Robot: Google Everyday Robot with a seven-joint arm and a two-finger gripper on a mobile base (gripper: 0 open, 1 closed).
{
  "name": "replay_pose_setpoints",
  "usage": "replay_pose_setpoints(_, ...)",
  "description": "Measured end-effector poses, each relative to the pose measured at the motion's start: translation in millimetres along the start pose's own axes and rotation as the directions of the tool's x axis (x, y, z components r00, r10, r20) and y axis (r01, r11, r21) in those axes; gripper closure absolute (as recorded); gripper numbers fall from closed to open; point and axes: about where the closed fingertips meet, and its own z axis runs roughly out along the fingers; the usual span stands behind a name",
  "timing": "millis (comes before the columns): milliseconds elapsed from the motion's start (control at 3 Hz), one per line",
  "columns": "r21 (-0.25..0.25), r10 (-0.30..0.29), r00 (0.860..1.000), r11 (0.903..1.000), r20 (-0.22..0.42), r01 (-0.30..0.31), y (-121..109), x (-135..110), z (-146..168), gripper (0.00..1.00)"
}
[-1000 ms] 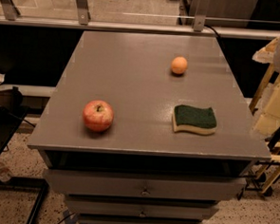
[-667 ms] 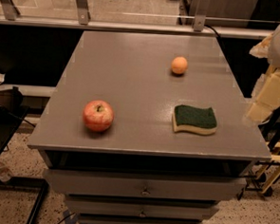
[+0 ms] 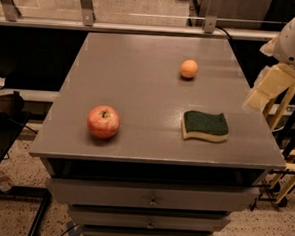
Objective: Move orange near apple
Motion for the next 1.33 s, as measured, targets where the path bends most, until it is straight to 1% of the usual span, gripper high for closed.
replay_pose_setpoints(333, 0.002, 0.02, 1.0, 0.9998, 0.023, -0.02, -2.4, -0.1, 5.3, 0.0)
replay_pose_setpoints(667, -0.019, 0.066, 0.993, 0.9978, 0.103, -0.064, -21.6, -22.2, 43.5, 0.0)
replay_pose_setpoints(1000, -0.033, 0.103, 0.982, 0.9945, 0.161, -0.099, -43.5, -48.6, 88.8, 0.0)
replay_pose_setpoints(1333, 0.007, 0.151, 0.973, 0.988, 0.173, -0.154, -58.1, -64.1, 119.8, 0.0)
